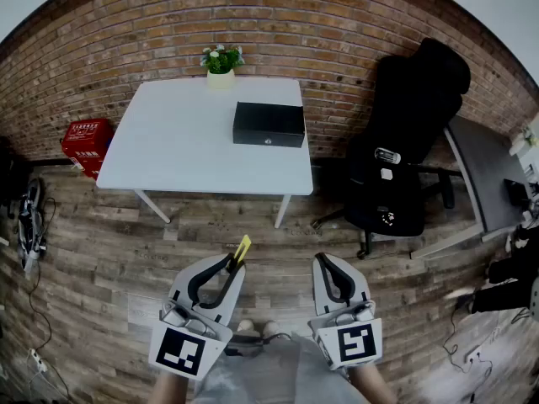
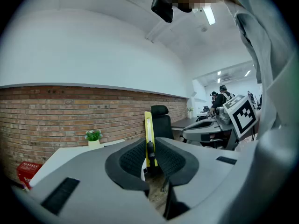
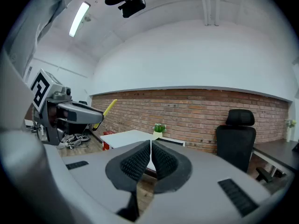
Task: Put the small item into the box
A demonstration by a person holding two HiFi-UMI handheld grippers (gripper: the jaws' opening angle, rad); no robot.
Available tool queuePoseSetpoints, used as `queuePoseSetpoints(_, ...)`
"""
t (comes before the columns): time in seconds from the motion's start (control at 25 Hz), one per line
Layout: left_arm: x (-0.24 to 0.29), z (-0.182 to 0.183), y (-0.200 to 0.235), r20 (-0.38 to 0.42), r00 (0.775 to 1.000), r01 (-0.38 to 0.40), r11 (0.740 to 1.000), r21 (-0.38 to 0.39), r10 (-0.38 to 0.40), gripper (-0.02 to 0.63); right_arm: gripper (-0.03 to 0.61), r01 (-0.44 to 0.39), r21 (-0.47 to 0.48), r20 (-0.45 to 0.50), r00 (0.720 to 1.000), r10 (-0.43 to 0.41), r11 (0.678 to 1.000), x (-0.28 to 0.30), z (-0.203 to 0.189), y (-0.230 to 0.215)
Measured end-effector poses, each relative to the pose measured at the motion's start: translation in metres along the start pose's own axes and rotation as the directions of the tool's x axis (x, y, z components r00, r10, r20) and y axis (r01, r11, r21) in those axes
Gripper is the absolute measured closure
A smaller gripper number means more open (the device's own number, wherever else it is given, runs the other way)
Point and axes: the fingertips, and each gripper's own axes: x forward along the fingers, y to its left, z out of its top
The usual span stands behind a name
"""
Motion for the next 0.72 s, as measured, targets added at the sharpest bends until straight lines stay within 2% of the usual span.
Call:
queuePoseSetpoints(0.52, -0.001, -0.001, 0.002, 0.004, 1.0, 0.004, 1.0, -0.002, -0.004, 0.54, 0.534, -0.006, -0.019, -0.015, 1.0, 0.005, 1.0, 0.001, -0.004, 0.005)
queuePoseSetpoints(0.72, -0.005, -0.002, 0.005, 0.003, 1.0, 0.01, 1.0, 0.001, -0.01, 0.54, 0.534, 0.022, -0.043, 0.05, 0.999, -0.02, 0.999, 0.004, 0.009, 0.009)
